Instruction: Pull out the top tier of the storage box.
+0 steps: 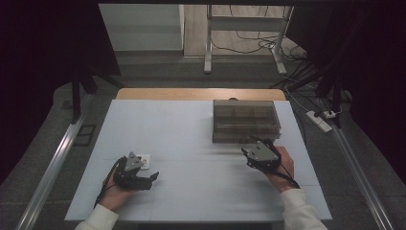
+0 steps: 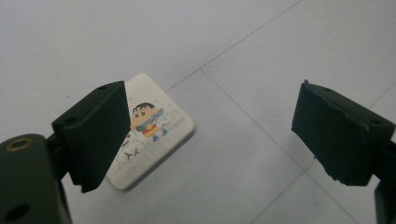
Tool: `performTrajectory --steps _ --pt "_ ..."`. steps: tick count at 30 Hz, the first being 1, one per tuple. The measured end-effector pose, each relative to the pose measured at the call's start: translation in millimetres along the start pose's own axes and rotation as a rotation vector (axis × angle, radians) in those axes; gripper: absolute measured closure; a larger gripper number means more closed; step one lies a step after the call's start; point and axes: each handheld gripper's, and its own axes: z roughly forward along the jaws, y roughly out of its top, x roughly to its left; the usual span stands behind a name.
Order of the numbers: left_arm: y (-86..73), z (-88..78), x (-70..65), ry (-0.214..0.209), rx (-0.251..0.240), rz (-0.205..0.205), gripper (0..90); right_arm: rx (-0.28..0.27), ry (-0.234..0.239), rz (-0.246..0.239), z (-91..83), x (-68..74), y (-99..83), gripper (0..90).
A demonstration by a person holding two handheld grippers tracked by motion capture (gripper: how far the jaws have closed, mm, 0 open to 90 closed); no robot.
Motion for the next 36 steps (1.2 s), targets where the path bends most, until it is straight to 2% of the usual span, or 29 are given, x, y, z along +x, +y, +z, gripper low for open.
performTrajectory --steps 9,14,24,32,36 --pt "0.8 2.0 -2.0 -0.009 -0.004 0.014 11.8 0.003 0.128 0.153 -3.3 -9.4 4.0 40.0" --pt "1.3 2.9 -2.9 -0.011 -0.004 0.017 11.8 -0.003 0.166 0.21 -6.5 -15.7 3.8 40.0" --pt "1.5 3.8 -2.0 -0.009 -0.005 0.014 11.8 0.002 0.203 0.255 -8.1 -26.7 1.5 38.9" --pt "1.6 2.9 -3.3 -0.011 -0.005 0.017 11.8 0.028 0.251 0.259 -6.3 -33.4 8.0 36.7" --pt "1.7 2.1 -4.7 -0.01 -0.008 0.02 11.7 0.046 0.273 0.246 -4.3 -35.4 12.8 36.1"
